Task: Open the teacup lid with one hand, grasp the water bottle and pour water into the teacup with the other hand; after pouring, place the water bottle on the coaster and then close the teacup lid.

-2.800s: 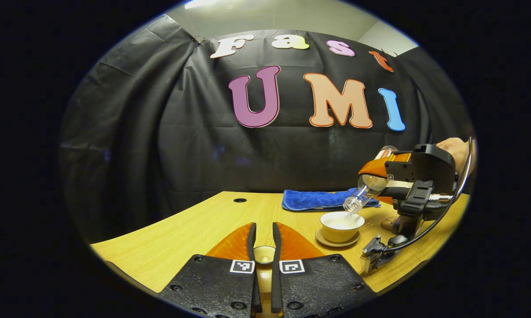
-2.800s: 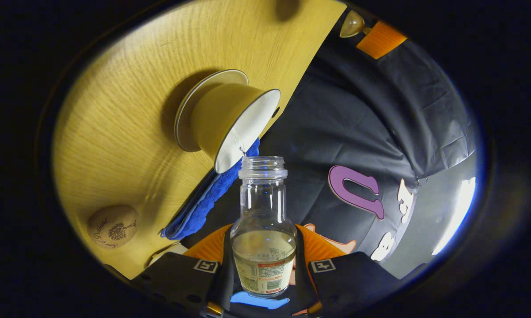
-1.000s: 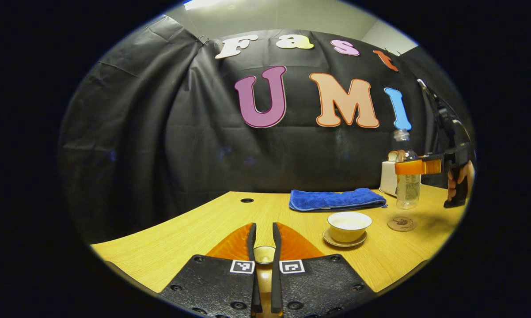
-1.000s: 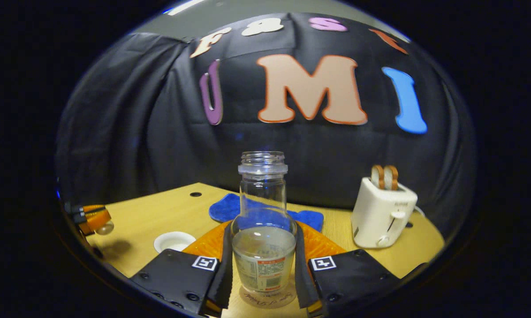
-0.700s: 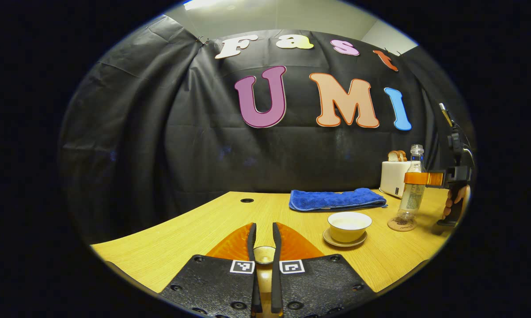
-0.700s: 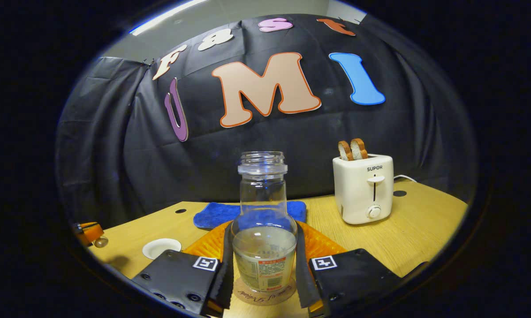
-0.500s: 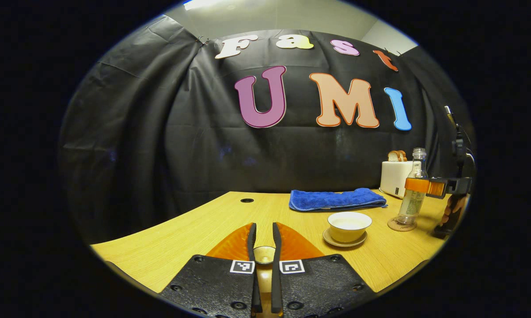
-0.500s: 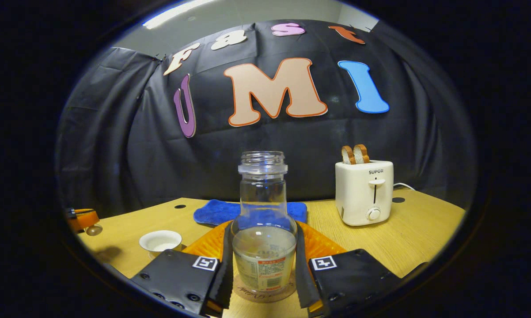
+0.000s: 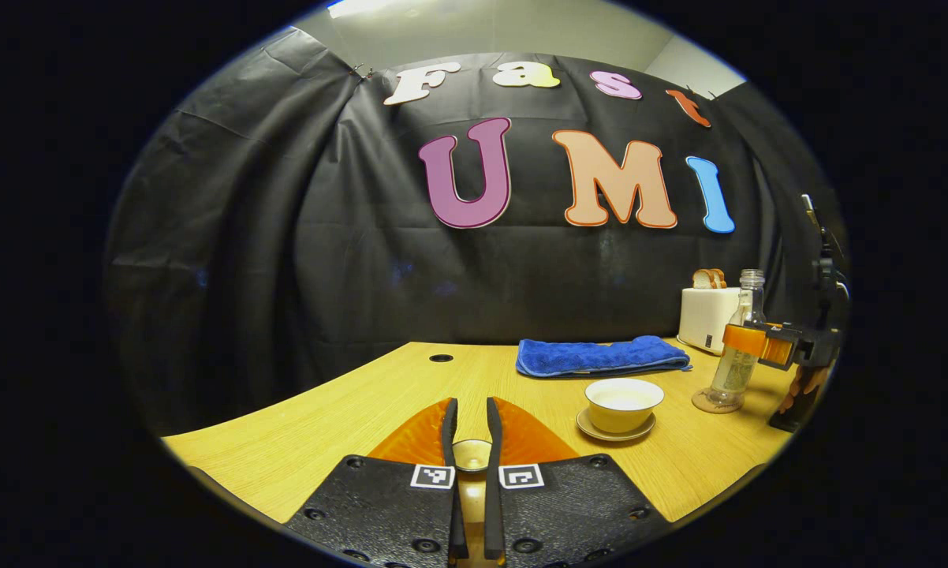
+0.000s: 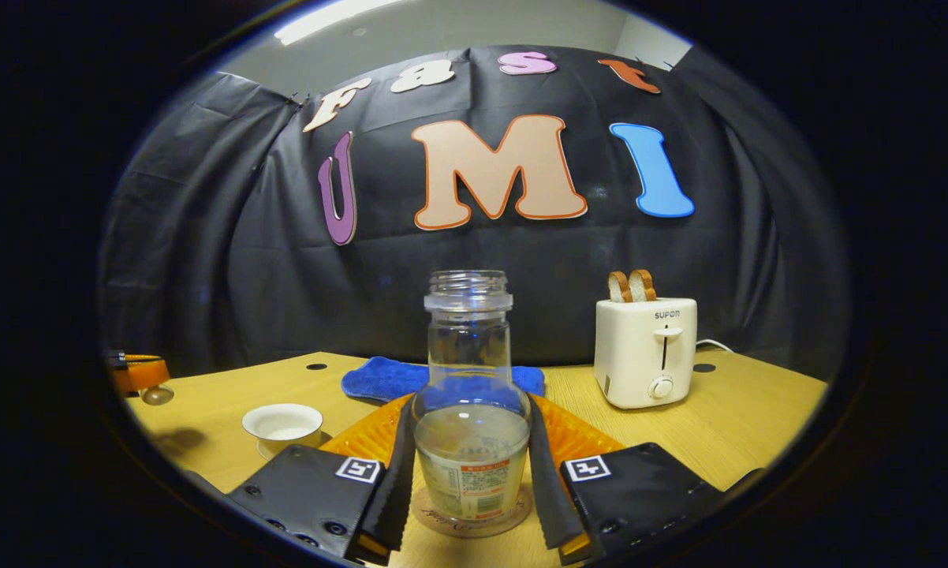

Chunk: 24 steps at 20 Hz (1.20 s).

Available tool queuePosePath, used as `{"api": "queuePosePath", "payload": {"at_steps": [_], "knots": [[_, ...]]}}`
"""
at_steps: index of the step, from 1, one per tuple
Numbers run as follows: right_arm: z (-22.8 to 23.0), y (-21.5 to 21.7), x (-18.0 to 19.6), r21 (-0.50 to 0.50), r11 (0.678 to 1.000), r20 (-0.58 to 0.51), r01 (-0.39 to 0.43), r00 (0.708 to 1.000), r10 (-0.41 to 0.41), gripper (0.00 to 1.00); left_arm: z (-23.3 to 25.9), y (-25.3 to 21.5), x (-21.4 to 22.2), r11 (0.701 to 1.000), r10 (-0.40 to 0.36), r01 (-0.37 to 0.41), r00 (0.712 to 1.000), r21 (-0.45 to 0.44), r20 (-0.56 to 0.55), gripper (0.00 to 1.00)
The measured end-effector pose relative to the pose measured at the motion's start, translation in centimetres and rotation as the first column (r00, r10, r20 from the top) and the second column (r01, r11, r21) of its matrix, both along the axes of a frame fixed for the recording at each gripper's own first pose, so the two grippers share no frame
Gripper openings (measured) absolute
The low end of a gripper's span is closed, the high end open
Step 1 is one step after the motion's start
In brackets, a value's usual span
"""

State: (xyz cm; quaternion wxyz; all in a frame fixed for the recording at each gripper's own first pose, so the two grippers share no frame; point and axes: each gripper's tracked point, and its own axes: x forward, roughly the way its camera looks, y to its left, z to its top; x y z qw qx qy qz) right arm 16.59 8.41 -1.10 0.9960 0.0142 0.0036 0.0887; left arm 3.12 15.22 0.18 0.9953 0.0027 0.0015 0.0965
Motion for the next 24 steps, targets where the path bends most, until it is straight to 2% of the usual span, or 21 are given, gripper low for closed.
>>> {"api": "queuePosePath", "payload": {"at_steps": [2, 5, 7, 8, 15, 18, 22, 24], "knots": [[-0.9, 0.2, -0.1, -0.012, 1.000, -0.019, -0.006, 1.000, 0.006, 0.75, 0.0, 0.0, 0.0, 1.000, 0.001, -0.001, 1.000, -0.001, 0.000, 0.06], [-0.4, 0.0, -0.1, -0.017, 1.000, -0.017, 0.005, 1.000, -0.006, 0.77, 0.0, 0.0, -0.1, 1.000, 0.001, -0.001, 1.000, -0.001, -0.001, 0.06], [-0.4, -0.3, 0.1, -0.018, 1.000, -0.014, 0.023, 1.000, -0.023, 0.99, 0.1, 0.0, 0.0, 1.000, 0.001, -0.001, 1.000, 0.000, -0.001, 0.06], [-0.3, -0.4, -0.1, -0.018, 0.999, -0.014, 0.026, 1.000, -0.026, 0.92, 0.0, 0.0, -0.1, 1.000, 0.001, -0.001, 1.000, -0.001, -0.001, 0.06], [-0.2, -0.8, -1.7, -0.018, 0.999, -0.012, 0.048, 0.999, -0.048, 0.93, 0.1, 0.0, -0.1, 1.000, 0.001, -0.001, 1.000, -0.001, -0.002, 0.06], [-0.2, -1.3, -4.0, -0.018, 0.998, -0.012, 0.052, 0.999, -0.052, 0.92, -0.1, -0.2, 0.0, 1.000, -0.007, 0.007, 1.000, -0.004, -0.003, 0.06], [0.1, -2.9, -8.0, -0.016, 0.998, -0.004, 0.062, 0.998, -0.062, 1.00, -0.1, -2.0, 1.3, 0.997, -0.074, 0.074, 0.997, -0.005, -0.003, 0.06], [0.2, -3.9, -10.2, -0.016, 0.998, -0.003, 0.061, 0.998, -0.061, 0.98, -0.1, -2.8, 2.6, 0.995, -0.100, 0.100, 0.995, -0.004, -0.003, 0.06]]}}
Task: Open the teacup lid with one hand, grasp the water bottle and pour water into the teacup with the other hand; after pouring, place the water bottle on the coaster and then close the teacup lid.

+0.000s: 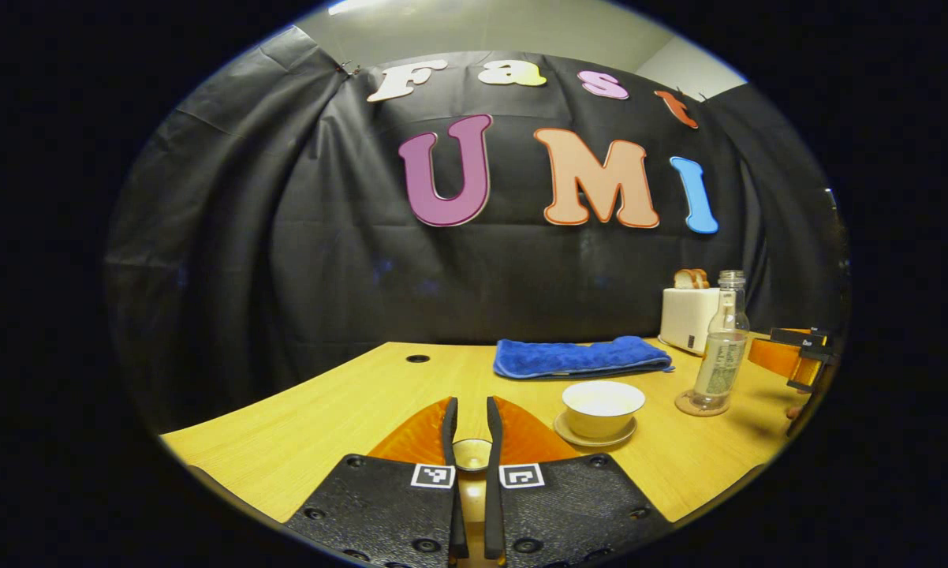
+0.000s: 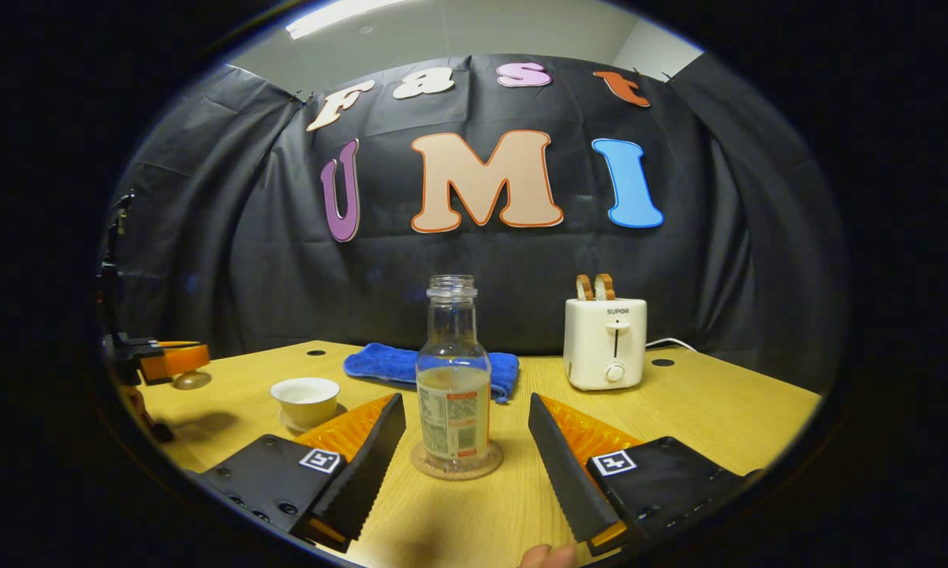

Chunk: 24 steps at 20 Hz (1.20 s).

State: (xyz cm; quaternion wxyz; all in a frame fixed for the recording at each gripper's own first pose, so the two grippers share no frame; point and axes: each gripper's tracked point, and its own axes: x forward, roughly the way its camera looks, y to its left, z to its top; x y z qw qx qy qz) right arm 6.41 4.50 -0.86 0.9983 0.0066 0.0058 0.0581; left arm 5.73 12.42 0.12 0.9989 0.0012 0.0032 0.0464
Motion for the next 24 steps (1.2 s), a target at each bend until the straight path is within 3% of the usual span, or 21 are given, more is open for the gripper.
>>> {"api": "queuePosePath", "payload": {"at_steps": [5, 10, 16, 18, 19, 24], "knots": [[0.3, -2.6, -3.4, 0.004, 1.000, 0.006, 0.020, 1.000, -0.020, 0.99, 0.3, -3.4, 3.1, 0.998, -0.065, 0.065, 0.998, -0.021, 0.013, 0.06], [0.3, -2.9, -3.8, 0.003, 1.000, 0.005, 0.021, 1.000, -0.021, 0.93, 2.6, -7.1, 6.0, 0.994, -0.111, 0.110, 0.993, 0.022, 0.045, 0.06], [0.2, -2.8, -3.9, 0.003, 1.000, 0.005, 0.015, 1.000, -0.015, 0.98, 1.6, -10.8, 9.5, 0.985, -0.169, 0.169, 0.986, 0.037, 0.000, 0.06], [0.3, -2.7, -3.8, 0.004, 1.000, 0.005, 0.011, 1.000, -0.011, 0.98, 0.9, -11.3, 10.1, 0.984, -0.176, 0.176, 0.984, 0.039, -0.019, 0.06], [0.3, -2.6, -3.9, 0.004, 1.000, 0.004, 0.006, 1.000, -0.006, 0.92, 0.5, -11.4, 10.2, 0.983, -0.178, 0.179, 0.984, 0.039, -0.030, 0.06], [0.3, -2.6, -3.9, 0.004, 1.000, 0.004, 0.004, 1.000, -0.004, 0.93, -0.8, -11.3, 10.7, 0.985, -0.169, 0.171, 0.984, 0.029, -0.055, 0.06]]}}
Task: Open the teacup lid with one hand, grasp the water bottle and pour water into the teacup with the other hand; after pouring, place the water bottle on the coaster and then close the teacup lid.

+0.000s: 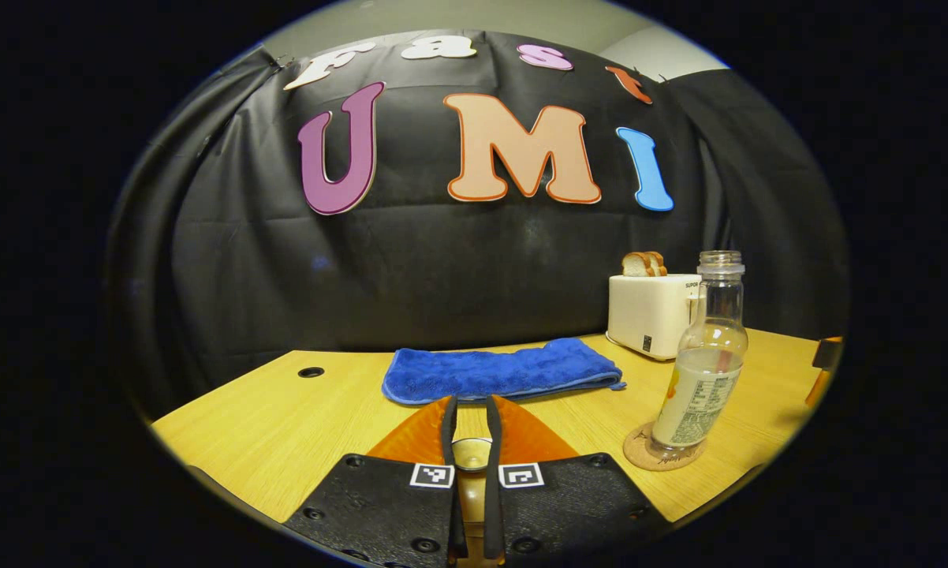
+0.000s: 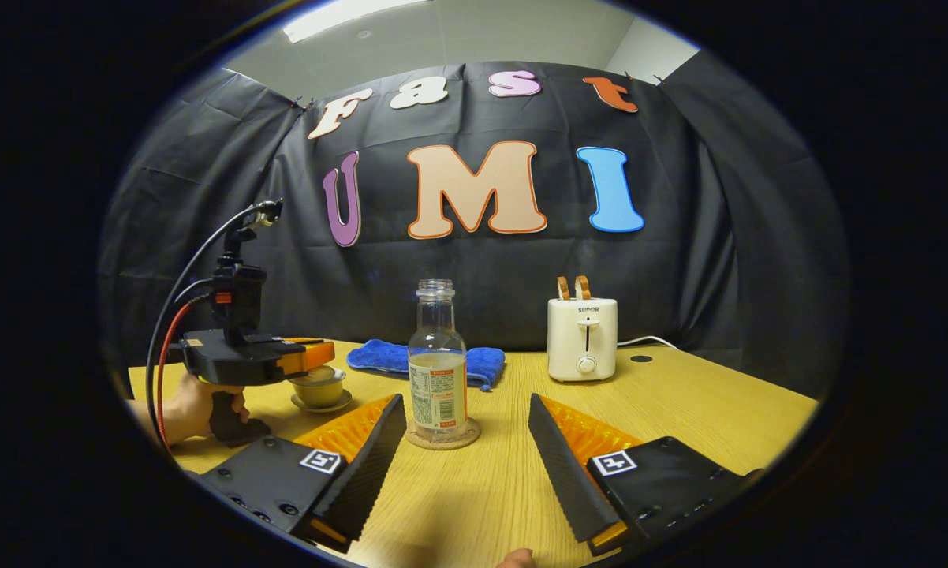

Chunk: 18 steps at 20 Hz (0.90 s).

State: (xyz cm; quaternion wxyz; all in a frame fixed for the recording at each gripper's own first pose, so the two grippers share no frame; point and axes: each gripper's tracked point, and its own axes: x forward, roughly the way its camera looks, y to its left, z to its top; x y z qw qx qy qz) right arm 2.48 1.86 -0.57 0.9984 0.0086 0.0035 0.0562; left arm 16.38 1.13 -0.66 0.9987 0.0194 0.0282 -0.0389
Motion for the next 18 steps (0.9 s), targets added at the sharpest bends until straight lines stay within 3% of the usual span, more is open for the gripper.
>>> {"api": "queuePosePath", "payload": {"at_steps": [7, 8, 10, 11, 18], "knots": [[0.00, 0.06, -0.13, 0.000, 1.000, 0.000, 0.000, 1.000, 0.000, 0.93, -0.26, -0.33, 0.61, 1.000, 0.002, -0.001, 1.000, 0.012, -0.002, 0.06], [0.00, 0.08, -0.10, 0.000, 1.000, 0.000, 0.000, 1.000, 0.000, 0.98, -0.34, -0.38, 0.63, 1.000, 0.002, -0.002, 1.000, 0.015, -0.004, 0.06], [0.05, 0.10, -0.12, 0.000, 1.000, 0.000, -0.002, 1.000, 0.002, 0.98, -0.48, -0.48, 0.71, 1.000, 0.006, -0.006, 1.000, 0.023, -0.009, 0.06], [-0.01, 0.16, -0.13, 0.000, 1.000, 0.000, -0.004, 1.000, 0.004, 0.93, -0.35, -0.48, 0.67, 1.000, 0.012, -0.011, 1.000, 0.029, -0.009, 0.06], [0.06, 0.23, -0.15, 0.001, 1.000, 0.000, -0.010, 1.000, 0.010, 0.93, -0.46, -0.77, 0.58, 0.998, 0.016, -0.016, 1.000, 0.063, -0.004, 0.16]]}}
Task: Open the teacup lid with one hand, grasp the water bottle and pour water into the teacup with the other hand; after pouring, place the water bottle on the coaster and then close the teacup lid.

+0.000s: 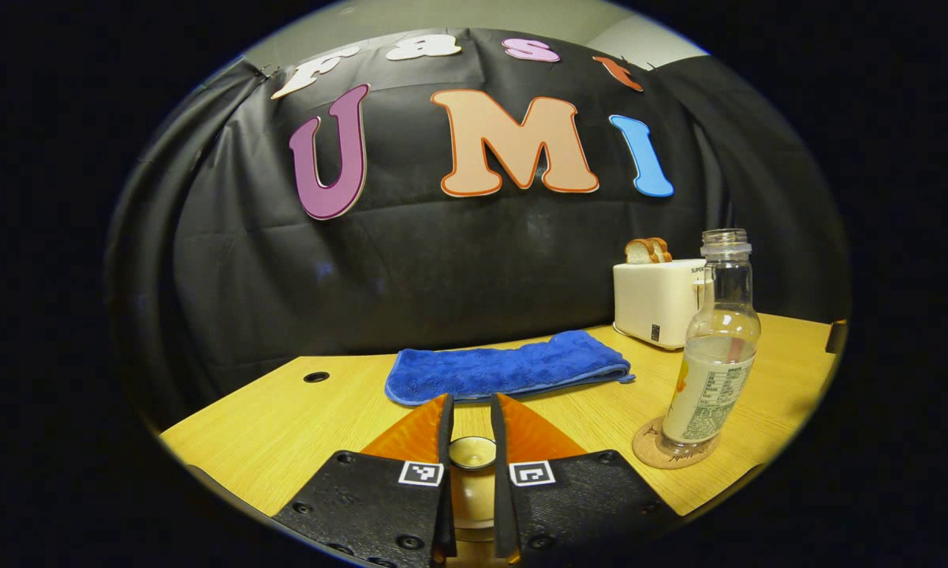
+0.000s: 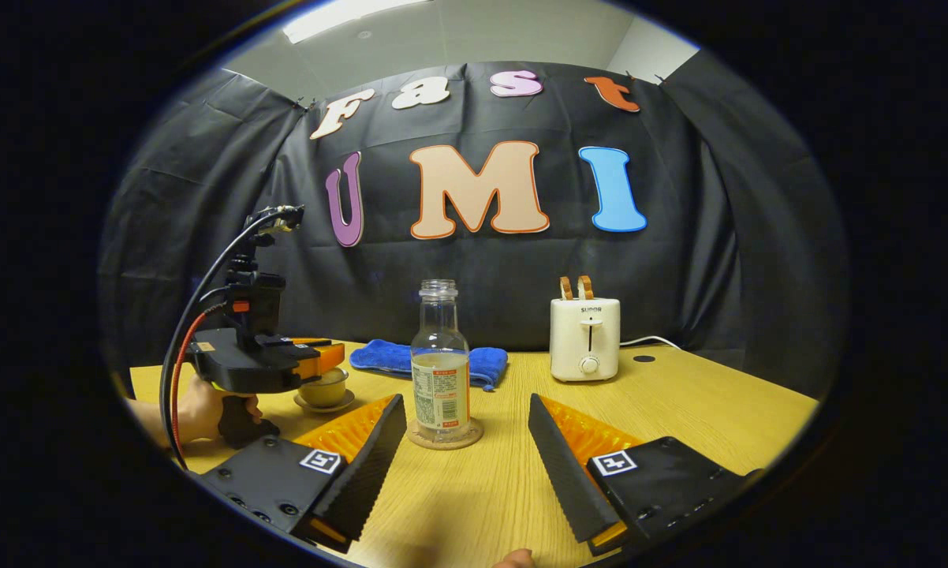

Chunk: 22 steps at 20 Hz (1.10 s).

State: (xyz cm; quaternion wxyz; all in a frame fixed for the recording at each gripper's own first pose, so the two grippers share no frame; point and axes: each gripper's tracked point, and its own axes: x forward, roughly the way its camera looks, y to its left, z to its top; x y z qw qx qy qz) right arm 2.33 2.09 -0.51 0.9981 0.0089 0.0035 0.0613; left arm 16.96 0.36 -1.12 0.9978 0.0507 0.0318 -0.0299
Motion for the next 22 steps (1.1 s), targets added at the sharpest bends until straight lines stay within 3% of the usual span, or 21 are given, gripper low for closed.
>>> {"api": "queuePosePath", "payload": {"at_steps": [6, 9, 12, 16, 17, 18, 22], "knots": [[0.0, 0.0, -0.1, 0.000, 1.000, 0.000, -0.004, 1.000, 0.004, 0.93, 0.3, 0.0, -0.4, 1.000, 0.001, 0.000, 1.000, -0.009, 0.018, 0.27], [0.0, -0.1, -0.1, -0.001, 1.000, -0.001, -0.002, 1.000, 0.002, 0.93, 0.3, 0.2, -0.6, 1.000, 0.004, -0.004, 1.000, -0.002, 0.022, 0.24], [0.0, -0.2, 0.0, -0.001, 1.000, 0.000, 0.001, 1.000, -0.001, 0.98, 0.5, 0.2, -0.8, 1.000, 0.007, -0.007, 0.999, 0.004, 0.036, 0.46], [0.0, -0.4, -0.1, -0.001, 1.000, 0.000, 0.005, 1.000, -0.005, 0.98, 0.8, 0.7, -1.8, 1.000, 0.018, -0.018, 0.998, 0.002, 0.053, 0.92], [0.0, -0.5, -0.1, -0.001, 1.000, 0.000, 0.006, 1.000, -0.006, 0.98, 0.8, 1.1, -2.3, 1.000, 0.027, -0.027, 0.998, -0.004, 0.055, 0.99], [0.0, -0.4, -0.1, -0.001, 1.000, 0.000, 0.006, 1.000, -0.006, 0.98, 0.8, 1.3, -2.7, 0.999, 0.034, -0.034, 0.998, -0.015, 0.053, 0.95], [0.0, -0.4, -0.1, -0.002, 1.000, 0.000, 0.007, 1.000, -0.007, 0.98, 0.9, 2.1, -5.6, 0.995, 0.050, -0.045, 0.997, -0.094, 0.058, 0.96]]}}
